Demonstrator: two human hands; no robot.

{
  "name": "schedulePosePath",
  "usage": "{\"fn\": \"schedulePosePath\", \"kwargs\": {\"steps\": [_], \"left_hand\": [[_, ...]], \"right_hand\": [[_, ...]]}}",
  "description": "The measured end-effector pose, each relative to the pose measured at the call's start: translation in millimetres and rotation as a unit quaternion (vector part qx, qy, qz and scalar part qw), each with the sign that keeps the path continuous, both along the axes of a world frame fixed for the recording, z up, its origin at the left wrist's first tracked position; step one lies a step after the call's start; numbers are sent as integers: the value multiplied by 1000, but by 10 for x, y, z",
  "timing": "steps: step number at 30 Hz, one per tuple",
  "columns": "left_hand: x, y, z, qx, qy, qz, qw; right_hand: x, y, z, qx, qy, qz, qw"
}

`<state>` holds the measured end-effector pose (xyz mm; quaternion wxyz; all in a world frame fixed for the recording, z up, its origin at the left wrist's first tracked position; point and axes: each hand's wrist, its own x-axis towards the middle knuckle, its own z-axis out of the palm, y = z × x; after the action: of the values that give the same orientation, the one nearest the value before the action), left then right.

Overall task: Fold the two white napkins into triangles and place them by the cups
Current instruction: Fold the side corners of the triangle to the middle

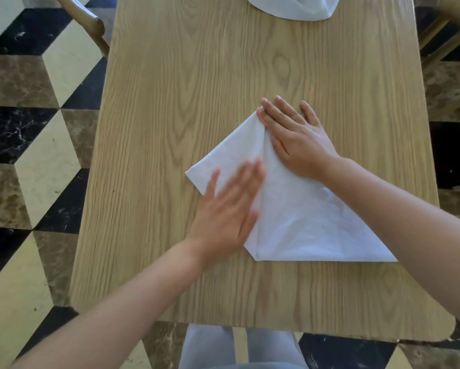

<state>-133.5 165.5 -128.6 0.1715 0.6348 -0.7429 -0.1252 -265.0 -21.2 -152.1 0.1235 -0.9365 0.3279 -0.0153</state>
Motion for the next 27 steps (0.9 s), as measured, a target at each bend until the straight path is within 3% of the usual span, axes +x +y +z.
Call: {"fn": "schedulePosePath", "kwargs": {"steps": [2,5,11,17,20,24,27], "left_hand": [[-55,-414,14,1,-5,133,991],[4,-732,-158,71,-65,173,980],[31,-739,-291,74,-99,183,975],[26,-727,-316,82,-95,182,975],[13,-737,-313,80,-92,187,975],[0,-731,-310,83,-89,188,975],[1,-731,-316,80,-91,187,975]], "right_hand": [[-2,1,8,-3,1,2,1000],[-2,-8,5,-2,4,6,1000],[0,-12,25,12,8,-12,1000],[-658,255,276,52,-39,-152,986],[-1282,630,427,45,1,-231,972],[-1822,1084,557,104,98,-328,934],[-2000,1171,583,127,122,-336,925]]}}
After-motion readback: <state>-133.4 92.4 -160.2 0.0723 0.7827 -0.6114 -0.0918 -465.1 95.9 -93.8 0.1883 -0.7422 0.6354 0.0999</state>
